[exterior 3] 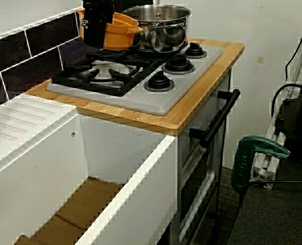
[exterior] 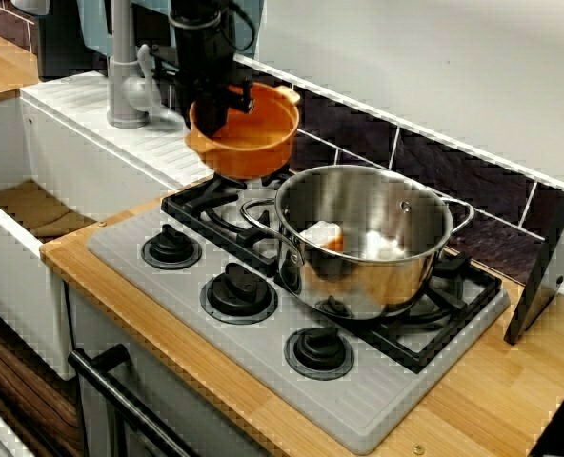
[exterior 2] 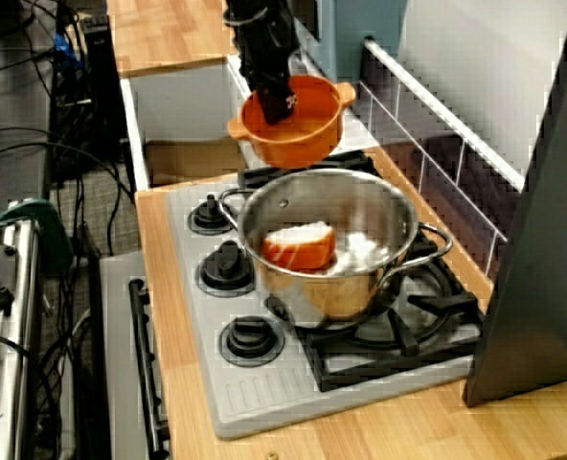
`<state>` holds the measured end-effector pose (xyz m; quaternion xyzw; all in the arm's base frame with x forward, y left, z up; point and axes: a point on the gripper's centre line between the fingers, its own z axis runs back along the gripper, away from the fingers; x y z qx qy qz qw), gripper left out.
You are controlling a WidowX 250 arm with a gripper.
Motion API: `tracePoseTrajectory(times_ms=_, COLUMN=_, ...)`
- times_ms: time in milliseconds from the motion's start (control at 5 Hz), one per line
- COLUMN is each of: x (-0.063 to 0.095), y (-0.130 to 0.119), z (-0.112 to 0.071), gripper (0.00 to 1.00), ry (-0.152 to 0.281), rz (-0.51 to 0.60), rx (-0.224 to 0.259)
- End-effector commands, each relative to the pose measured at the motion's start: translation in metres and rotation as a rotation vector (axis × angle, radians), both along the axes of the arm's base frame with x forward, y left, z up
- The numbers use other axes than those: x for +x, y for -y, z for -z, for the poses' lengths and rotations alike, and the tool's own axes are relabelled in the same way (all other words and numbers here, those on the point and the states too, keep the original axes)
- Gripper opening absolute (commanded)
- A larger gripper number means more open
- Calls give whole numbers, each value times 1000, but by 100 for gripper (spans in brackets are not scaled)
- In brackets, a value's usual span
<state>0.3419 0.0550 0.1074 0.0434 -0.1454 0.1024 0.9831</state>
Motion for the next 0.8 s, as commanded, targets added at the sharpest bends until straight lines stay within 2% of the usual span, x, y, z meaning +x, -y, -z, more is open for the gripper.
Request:
tracePoseTrajectory(times_ms=0, x=-8, y=5, z=10, gripper=0, ry=13, rz=7, rx=9)
tracePoseTrajectory(times_ms=200, x=-8, y=9, z=18, gripper=0, ry=-17, rz=10, rx=-3)
tracePoseTrajectory(times_ms=400, x=-7, y=11, z=22, gripper=0, ry=-25, rz=5, rx=-5)
tracePoseTrajectory(times_ms=600, x=-7, y=13, z=29, gripper=0, ry=-5, rz=9, rx=25)
